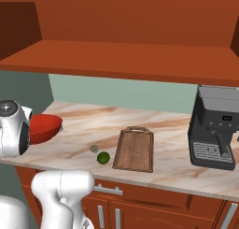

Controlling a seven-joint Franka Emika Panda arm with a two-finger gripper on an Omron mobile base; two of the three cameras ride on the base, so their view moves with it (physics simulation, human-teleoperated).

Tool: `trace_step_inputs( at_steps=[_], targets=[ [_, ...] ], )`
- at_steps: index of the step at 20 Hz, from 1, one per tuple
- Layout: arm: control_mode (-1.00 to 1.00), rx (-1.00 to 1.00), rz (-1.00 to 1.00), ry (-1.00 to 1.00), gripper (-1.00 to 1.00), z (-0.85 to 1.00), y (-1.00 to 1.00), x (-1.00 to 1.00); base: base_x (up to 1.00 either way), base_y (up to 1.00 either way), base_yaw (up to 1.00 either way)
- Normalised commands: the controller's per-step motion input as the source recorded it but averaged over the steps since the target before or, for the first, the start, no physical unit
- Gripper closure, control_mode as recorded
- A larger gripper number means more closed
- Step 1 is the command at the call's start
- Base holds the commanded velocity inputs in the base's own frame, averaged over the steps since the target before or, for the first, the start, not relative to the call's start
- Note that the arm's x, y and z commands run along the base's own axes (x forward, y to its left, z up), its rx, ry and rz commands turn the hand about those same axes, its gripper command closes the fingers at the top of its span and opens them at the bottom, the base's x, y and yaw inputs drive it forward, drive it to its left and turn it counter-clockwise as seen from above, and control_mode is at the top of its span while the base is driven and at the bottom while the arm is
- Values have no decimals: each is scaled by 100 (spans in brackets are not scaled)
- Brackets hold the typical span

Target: Open the cabinet. Place the bowl and condiment on the counter. Then place the lime and garlic on the cutting board.

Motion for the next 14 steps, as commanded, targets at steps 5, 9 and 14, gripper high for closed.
trace_step_inputs(
  at_steps=[5, 9, 14],
  targets=[
    [-100, 1, 0, -5, 100, -24, 0, 2, 0, 0, 0],
    [-100, 1, 0, -11, 100, -27, 0, 5, 0, 0, 0],
    [-100, 1, 0, -9, 100, -33, 1, 7, 0, 0, 0]
  ],
)
